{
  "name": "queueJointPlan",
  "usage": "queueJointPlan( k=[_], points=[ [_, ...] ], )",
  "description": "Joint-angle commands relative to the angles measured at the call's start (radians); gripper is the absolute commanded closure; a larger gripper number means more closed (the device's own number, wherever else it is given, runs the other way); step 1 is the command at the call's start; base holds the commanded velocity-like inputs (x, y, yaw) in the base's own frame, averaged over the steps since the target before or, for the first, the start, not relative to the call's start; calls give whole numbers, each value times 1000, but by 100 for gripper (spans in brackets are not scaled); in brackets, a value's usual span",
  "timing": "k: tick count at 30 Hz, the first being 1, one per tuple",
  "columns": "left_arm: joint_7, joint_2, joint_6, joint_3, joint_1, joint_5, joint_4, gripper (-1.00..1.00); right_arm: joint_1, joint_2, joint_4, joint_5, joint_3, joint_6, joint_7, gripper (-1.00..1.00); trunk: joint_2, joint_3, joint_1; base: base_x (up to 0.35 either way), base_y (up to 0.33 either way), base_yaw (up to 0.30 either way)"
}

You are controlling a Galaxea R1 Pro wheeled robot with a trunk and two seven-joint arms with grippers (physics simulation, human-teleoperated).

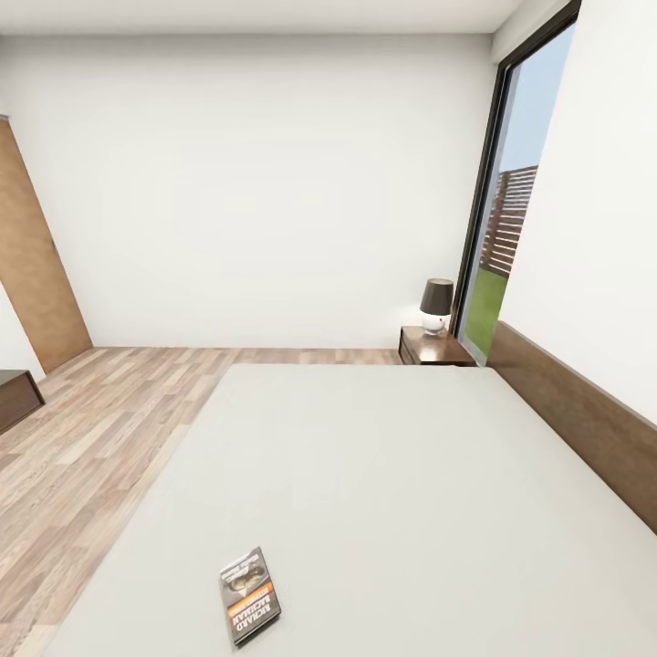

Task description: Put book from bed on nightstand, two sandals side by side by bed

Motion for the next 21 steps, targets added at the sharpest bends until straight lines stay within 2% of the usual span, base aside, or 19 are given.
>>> queueJointPlan(
  k=[1,5,8,11,14,16,19,20,21],
  points=[
    [-11,1,-2,3,-1,9,0,-100,0,0,0,-10,-2,2,4,-100,-1,-1,0,0,0,0],
    [-50,11,6,5,-3,8,-36,-100,0,0,0,-10,-2,2,4,-100,-1,-1,0,0,0,0],
    [-70,15,27,6,-6,9,-98,-100,-1,0,0,-10,-2,2,4,-100,-1,-1,0,0,0,0],
    [-94,17,102,6,-7,9,-188,-100,-1,0,0,-10,-2,2,4,-100,-1,-1,0,0,0,0],
    [-158,18,259,5,-8,9,-328,-100,-1,0,0,-11,-2,2,4,-100,-1,-1,0,0,0,0],
    [-193,21,321,5,-8,9,-386,-100,-1,0,0,-12,-2,2,4,-100,-1,-1,0,0,0,0],
    [-260,37,427,6,-8,10,-490,-100,-1,0,0,-13,-2,2,4,-100,-1,-1,0,0,0,0],
    [-308,48,496,7,-8,11,-562,-100,-1,0,0,-13,-2,2,4,-100,-1,-1,0,0,0,0],
    [-324,51,519,7,-8,11,-587,-100,-1,0,0,-13,-2,2,4,-100,-1,-1,0,0,0,0]
  ],
)
